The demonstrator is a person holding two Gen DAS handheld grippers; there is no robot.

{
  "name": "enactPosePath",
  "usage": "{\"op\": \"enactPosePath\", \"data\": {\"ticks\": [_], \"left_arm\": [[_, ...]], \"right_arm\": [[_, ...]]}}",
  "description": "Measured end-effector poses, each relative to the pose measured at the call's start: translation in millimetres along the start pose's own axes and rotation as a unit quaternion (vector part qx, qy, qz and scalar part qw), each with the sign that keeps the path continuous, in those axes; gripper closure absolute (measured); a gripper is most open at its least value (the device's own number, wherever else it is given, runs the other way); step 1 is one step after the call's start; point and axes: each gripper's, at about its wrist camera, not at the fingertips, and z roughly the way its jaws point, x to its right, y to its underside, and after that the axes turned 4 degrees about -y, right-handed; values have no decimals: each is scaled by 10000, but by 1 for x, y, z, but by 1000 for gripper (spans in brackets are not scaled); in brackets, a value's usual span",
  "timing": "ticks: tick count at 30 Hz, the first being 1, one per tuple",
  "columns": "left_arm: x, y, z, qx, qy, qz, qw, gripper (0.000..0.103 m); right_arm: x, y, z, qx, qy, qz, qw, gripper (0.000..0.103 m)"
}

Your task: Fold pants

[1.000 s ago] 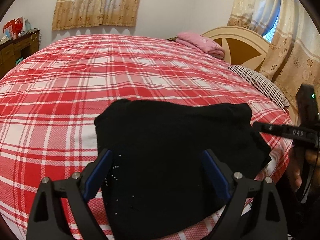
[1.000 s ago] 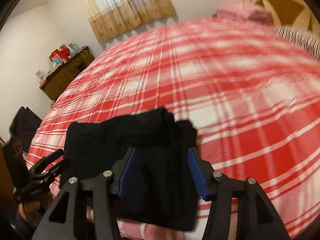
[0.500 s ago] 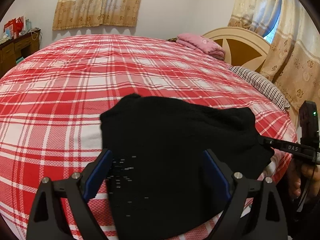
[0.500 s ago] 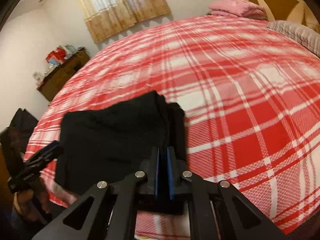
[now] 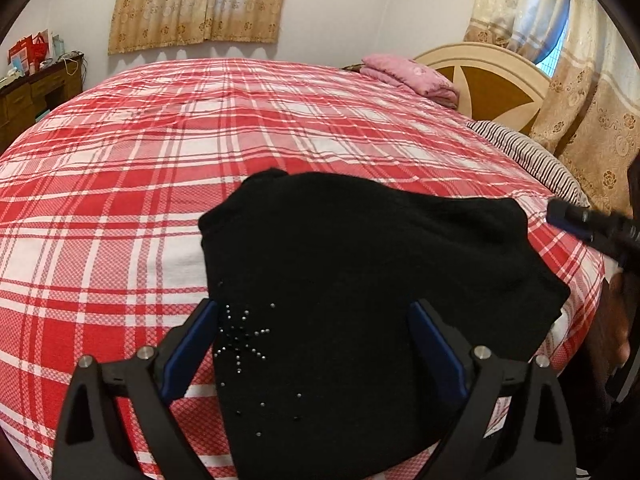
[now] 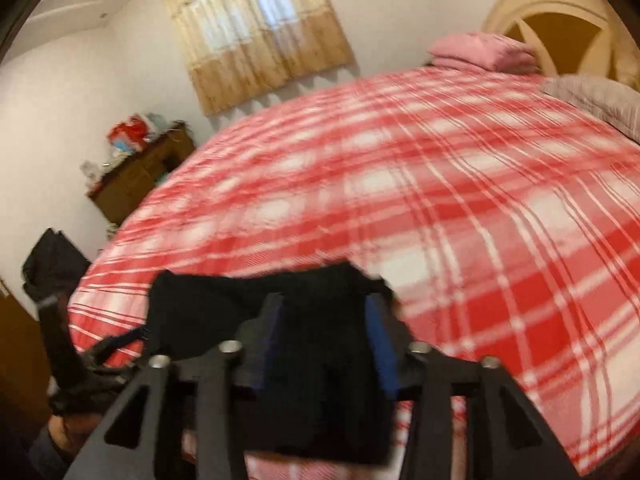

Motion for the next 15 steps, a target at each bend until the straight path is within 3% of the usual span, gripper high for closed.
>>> {"op": "enactPosePath", "data": {"ticks": [4,9,11,15], "left_arm": [[2,-1,0,-10,-3,20,10000,6],[1,0,1,-17,28,20,10000,6],[1,1,1,-18,30,34,10000,6],[1,0,0,-36,32,22,10000,6]], "right_arm": [[-5,-8,25,-180,-349,-69,9992,55],[21,-4,67,-854,-152,405,9954,55],[22,-1,61,-731,-282,428,9960,55],[18,3,45,-627,-135,293,9975,55]]}}
